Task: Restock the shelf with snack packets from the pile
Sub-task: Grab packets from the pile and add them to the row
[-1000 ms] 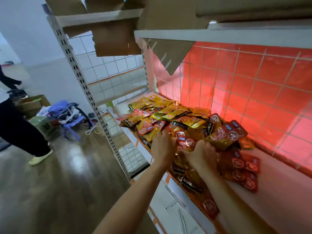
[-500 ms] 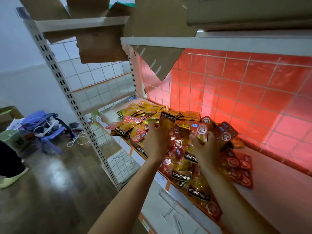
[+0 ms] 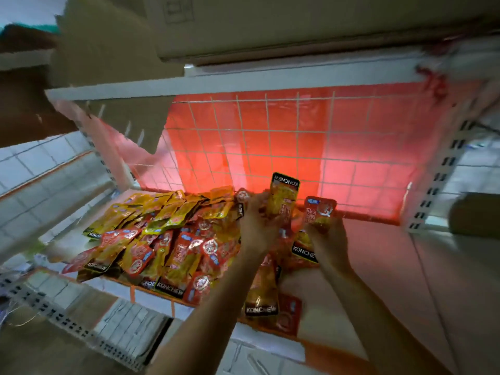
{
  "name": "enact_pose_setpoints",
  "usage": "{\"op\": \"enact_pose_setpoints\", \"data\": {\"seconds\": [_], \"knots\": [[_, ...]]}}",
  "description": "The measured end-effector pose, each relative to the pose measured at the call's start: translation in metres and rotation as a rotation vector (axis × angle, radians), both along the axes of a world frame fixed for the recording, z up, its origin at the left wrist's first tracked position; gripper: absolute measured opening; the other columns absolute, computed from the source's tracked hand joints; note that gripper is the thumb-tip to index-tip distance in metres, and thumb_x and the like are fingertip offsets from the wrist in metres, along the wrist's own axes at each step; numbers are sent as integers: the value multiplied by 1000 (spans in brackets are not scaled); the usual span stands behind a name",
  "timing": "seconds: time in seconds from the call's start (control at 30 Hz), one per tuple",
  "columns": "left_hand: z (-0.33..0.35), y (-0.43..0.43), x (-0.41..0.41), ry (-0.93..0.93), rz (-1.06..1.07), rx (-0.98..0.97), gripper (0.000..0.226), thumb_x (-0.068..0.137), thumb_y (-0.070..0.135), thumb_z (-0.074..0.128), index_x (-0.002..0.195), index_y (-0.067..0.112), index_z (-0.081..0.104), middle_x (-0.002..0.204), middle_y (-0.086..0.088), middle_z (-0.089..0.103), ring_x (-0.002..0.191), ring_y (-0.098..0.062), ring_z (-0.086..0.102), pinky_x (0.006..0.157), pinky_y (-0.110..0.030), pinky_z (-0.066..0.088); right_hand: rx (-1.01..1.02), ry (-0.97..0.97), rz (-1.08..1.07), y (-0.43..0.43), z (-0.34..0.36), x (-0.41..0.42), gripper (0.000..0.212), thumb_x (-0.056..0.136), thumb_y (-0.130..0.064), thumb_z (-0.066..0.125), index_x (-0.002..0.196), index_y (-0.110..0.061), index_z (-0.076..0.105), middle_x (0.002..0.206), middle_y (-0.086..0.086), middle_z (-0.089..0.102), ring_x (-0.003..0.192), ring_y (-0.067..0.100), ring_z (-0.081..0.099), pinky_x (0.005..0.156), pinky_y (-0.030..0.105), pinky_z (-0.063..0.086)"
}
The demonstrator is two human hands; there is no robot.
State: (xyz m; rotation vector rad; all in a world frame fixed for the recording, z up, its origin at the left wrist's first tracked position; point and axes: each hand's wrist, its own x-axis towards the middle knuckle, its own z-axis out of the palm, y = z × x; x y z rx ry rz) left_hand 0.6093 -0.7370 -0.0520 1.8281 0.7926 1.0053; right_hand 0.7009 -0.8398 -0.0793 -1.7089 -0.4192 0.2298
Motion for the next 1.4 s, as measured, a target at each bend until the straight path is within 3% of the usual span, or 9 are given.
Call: {"op": "enact_pose_setpoints", "data": {"seconds": [0.07,0.27,0.43,0.57,0.77,0.93,1.1,1.27,1.4], "knots": [[-2,-16,24,7,-64,19,45,69,17,80,109,14,59,92,12,62,82,-5,59,77,-18,47,23,28,-103,-28,0,14,30,79,-9,68,107,-13,58,83,-5,65,68,1,63,56,16,44],[-1,-88,87,-12,-226,-150,37,61,18,81,88,21,55,86,-4,65,77,-16,59,67,-26,48,-95,92,-418,-120,4,50,30,80,-31,66,105,-16,59,100,9,66,90,27,63,82,37,51],[1,-153,126,43,-328,-270,16,73,24,79,75,19,64,68,0,62,65,-15,52,64,-29,40,-72,97,-566,-201,17,62,45,68,-43,54,102,-14,59,94,8,63,81,25,58,71,30,44],[4,-228,153,-49,-488,-587,10,80,25,77,81,17,72,63,5,64,60,-11,56,55,-23,47,-42,107,-651,-274,23,66,24,78,-36,55,97,-21,50,97,11,63,81,26,61,75,39,54],[-6,-341,178,138,-661,-738,13,90,31,66,96,20,63,97,-8,69,91,-26,67,86,-43,55,-59,99,-721,-380,28,65,6,88,-12,55,88,-16,59,84,9,68,71,23,67,71,42,58],[-1,-432,187,283,-851,-717,20,82,0,64,101,6,64,100,-21,68,90,-35,67,86,-45,55,-56,57,-828,-463,32,51,27,81,1,53,64,-20,52,54,-9,56,49,4,56,44,16,44],[4,-522,187,321,-1014,-583,13,85,9,68,98,10,67,102,-18,70,89,-31,68,86,-48,55,-47,108,-950,-543,25,46,15,78,-7,59,92,-12,62,88,9,68,84,29,63,77,39,53],[7,-595,193,286,-1116,-491,19,85,16,69,103,16,67,100,-12,71,93,-30,68,86,-48,56,-64,104,-1077,-607,25,42,16,77,-6,56,88,-17,61,76,-4,65,82,25,63,68,29,48],[8,-630,203,273,-1173,-432,12,87,16,67,98,20,66,96,-9,71,89,-27,68,84,-45,57,-15,105,-1118,-641,26,47,20,81,-6,54,99,-12,62,91,7,69,88,28,65,82,43,55]]}}
